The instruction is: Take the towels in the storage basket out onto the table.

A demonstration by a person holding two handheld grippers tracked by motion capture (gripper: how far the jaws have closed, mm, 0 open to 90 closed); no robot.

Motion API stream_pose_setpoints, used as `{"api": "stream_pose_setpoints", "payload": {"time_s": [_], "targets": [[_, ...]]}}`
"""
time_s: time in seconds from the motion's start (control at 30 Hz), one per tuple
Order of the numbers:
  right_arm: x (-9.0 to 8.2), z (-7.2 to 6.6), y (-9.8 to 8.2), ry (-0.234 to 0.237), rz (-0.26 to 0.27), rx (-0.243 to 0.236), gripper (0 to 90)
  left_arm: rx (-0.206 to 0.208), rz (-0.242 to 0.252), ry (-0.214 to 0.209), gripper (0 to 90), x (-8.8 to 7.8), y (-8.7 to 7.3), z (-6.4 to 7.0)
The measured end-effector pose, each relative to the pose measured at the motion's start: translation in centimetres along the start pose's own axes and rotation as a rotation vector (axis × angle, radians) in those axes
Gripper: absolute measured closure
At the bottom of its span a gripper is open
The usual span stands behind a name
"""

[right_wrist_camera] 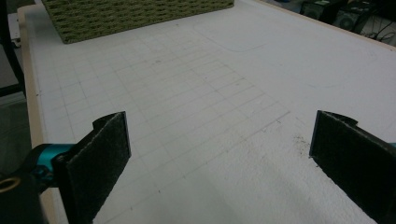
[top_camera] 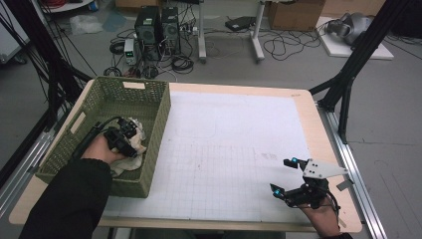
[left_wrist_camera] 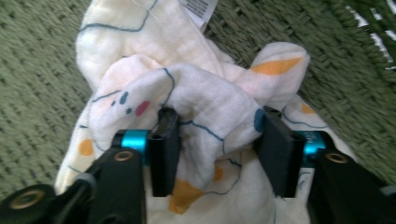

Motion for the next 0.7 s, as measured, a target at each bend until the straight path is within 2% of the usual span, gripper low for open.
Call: {"api": "stream_pose_setpoints", "payload": {"time_s": [0.17,0.23,0.37,0.47,0.6,0.63,0.67,0.7], "targets": [[-0.1,0.0,0.0,-0.004,0.002,-0.003,4.2,-0.007,-0.001,0.007,68.2,0.0,0.0,-0.2],[-0.1,0.0,0.0,-0.003,0.003,-0.002,4.3,-0.033,-0.006,-0.002,71.2,-0.1,-0.1,-0.5],[-0.2,0.0,0.0,-0.005,0.005,0.000,4.2,-0.112,0.013,-0.047,74.3,-0.2,-0.3,-0.9],[-0.2,0.1,0.0,-0.007,0.007,0.005,4.2,-0.183,0.027,-0.102,76.0,-0.4,-0.5,-1.2],[-0.1,0.2,0.0,-0.008,0.006,0.000,4.2,-0.241,0.048,-0.152,77.3,-0.8,-0.5,-1.7],[-0.1,0.1,-0.1,-0.006,0.003,0.009,4.3,-0.241,0.048,-0.152,77.5,-0.8,-0.5,-1.7],[-0.1,0.1,-0.1,-0.006,0.001,0.012,4.2,-0.272,0.070,-0.173,77.8,-1.1,-0.4,-2.0],[-0.1,0.2,-0.1,-0.009,0.001,0.011,4.2,-0.272,0.070,-0.173,78.0,-1.1,-0.4,-2.0]]}}
Point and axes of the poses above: each handheld gripper's, and its own axes: x roughly forward along the jaws, y roughly out of its top, z roughly to its right, the point moved 7 cm from there along x, roughly forward along the jaws, and after that the axes turned 5 degrees about y, right-handed, at the moved point
